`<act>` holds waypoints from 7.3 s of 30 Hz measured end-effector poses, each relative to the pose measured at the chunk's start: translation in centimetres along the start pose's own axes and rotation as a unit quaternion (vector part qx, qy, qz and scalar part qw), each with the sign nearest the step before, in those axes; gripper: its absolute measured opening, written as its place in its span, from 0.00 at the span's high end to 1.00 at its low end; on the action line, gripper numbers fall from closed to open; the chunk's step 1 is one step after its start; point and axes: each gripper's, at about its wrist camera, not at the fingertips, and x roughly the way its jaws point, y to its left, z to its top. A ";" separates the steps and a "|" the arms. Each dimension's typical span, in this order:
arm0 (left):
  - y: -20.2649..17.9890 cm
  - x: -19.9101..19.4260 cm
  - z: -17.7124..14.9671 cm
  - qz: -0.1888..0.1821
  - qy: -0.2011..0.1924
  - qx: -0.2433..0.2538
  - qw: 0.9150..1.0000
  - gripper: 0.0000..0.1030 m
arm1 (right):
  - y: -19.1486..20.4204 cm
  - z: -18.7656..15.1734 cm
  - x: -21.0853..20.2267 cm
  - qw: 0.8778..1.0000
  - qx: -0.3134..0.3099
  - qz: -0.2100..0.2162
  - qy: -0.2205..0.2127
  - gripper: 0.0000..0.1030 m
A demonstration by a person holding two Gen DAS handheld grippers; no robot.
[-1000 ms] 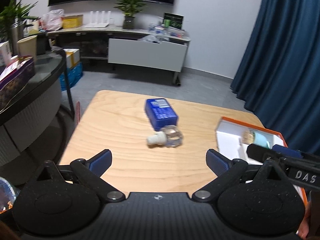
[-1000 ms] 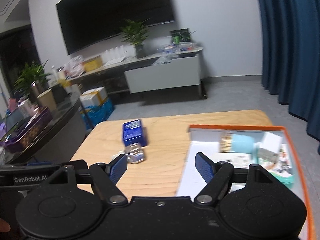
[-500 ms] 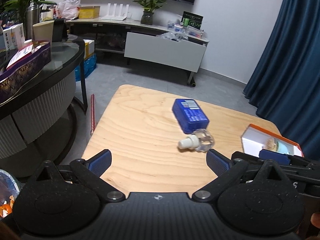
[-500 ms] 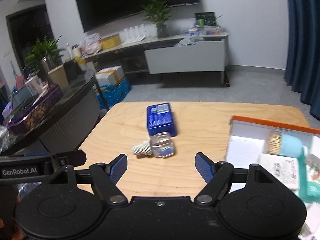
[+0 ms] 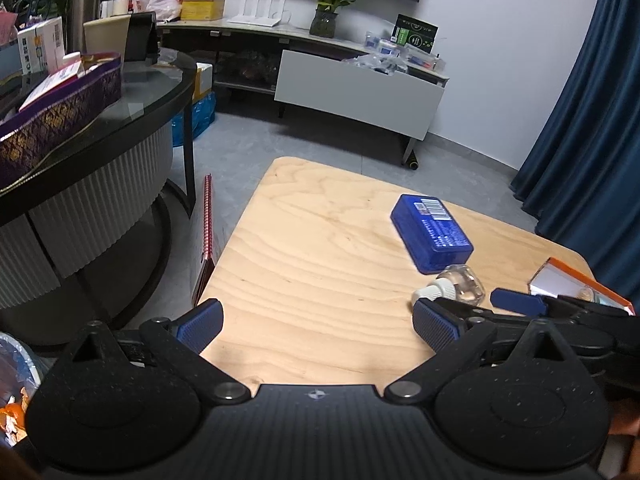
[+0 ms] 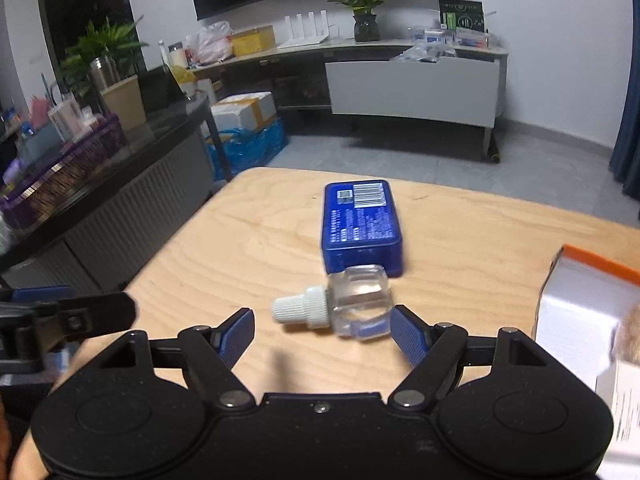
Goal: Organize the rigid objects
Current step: 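Withdraw both open tools from the tray toward the blue box, then grasp the clear glass bottle with the right tool while the left tool grasps the blue box, then carry the blue box and glass bottle toward the tray, then lower both items into the tray and open both tools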
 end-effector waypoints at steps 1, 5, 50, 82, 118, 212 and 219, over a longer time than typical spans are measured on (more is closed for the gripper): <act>0.1 0.1 0.0 0.000 0.001 0.000 1.000 0.00 | 0.0 0.1 0.4 1.000 0.000 0.000 0.002 0.11; 0.1 0.6 0.2 0.000 0.002 0.002 1.000 0.00 | -0.1 0.4 1.9 1.000 -0.011 -0.003 0.010 0.09; -9.8 13.5 4.8 0.008 0.041 0.111 0.993 0.41 | -5.3 -4.3 -7.9 0.995 0.085 -0.035 -0.027 0.07; -7.0 -8.0 -5.5 -0.007 -0.029 0.096 0.995 0.41 | 1.5 -7.7 -19.2 0.996 0.051 -0.034 -0.071 0.07; -9.8 -12.9 -8.6 -0.047 -0.065 0.106 0.991 0.41 | 1.2 -10.9 -26.6 0.987 0.069 -0.054 -0.136 0.07; -19.1 -9.4 -8.5 -0.149 -0.030 0.197 0.969 0.40 | -9.3 -12.0 -30.4 0.958 0.162 -0.169 -0.165 0.07; -19.0 -8.8 -8.0 -0.146 -0.025 0.193 0.970 0.40 | -9.5 -11.7 -30.2 0.958 0.163 -0.169 -0.163 0.07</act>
